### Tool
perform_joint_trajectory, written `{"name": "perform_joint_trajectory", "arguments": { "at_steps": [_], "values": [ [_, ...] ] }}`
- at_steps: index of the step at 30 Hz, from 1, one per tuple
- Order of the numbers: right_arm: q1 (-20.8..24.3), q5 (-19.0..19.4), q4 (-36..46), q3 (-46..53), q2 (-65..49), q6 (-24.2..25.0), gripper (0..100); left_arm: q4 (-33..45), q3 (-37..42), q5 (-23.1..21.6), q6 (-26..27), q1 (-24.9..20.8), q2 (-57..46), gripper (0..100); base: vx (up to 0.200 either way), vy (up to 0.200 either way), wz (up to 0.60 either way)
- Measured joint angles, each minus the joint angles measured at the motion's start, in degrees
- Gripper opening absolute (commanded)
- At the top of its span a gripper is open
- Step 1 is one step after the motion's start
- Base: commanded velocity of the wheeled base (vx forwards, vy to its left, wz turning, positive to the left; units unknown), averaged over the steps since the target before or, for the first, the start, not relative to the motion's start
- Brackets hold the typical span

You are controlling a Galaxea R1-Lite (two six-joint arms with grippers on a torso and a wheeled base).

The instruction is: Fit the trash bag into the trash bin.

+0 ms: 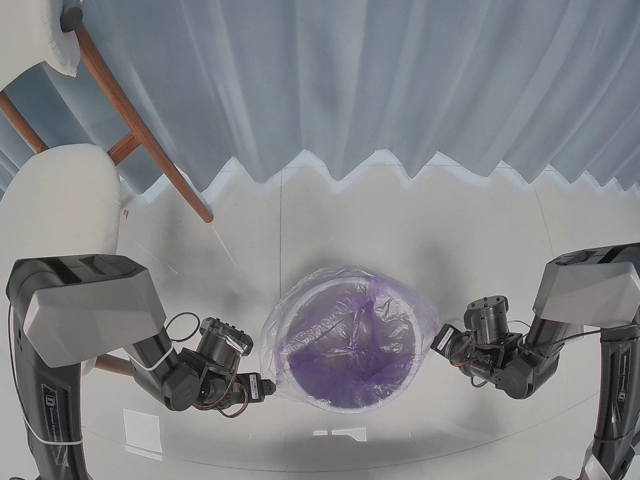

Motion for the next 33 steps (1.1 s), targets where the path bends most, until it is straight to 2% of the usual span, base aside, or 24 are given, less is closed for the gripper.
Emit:
{"name": "perform_joint_trajectory", "arguments": {
  "at_steps": [8, 15, 20, 27, 28, 33],
  "values": [
    [-0.2, 0.0, 1.9, -5.1, -0.5, 3.2, 0, -0.3, 0.2, 0.0, -0.1, -0.5, -0.1, 100, 0.0, 0.0, 0.0],
    [-1.6, 0.0, 11.0, -9.9, 0.0, 6.4, 0, -0.3, 0.6, -0.1, -0.3, -0.6, -0.3, 100, 0.0, 0.0, 0.0],
    [-2.1, -0.5, 17.2, -11.2, 0.3, 6.8, 0, -1.4, 1.8, -0.1, -0.3, -0.8, -0.4, 100, 0.0, 0.0, 0.0],
    [-2.0, -1.3, 17.7, -10.4, 1.0, 6.7, 0, -1.9, 3.0, 0.0, -0.2, -1.4, -0.4, 100, 0.0, 0.0, 0.0],
    [-1.9, -1.3, 17.7, -9.9, 1.0, 6.6, 100, -2.0, 3.1, 0.1, -0.3, -1.4, -0.4, 100, 0.0, 0.0, 0.0],
    [-1.2, -1.4, 17.2, -7.4, 0.0, 6.7, 100, -2.0, 3.3, 0.3, -0.3, -1.7, -0.4, 100, 0.0, 0.0, 0.0]
  ]
}}
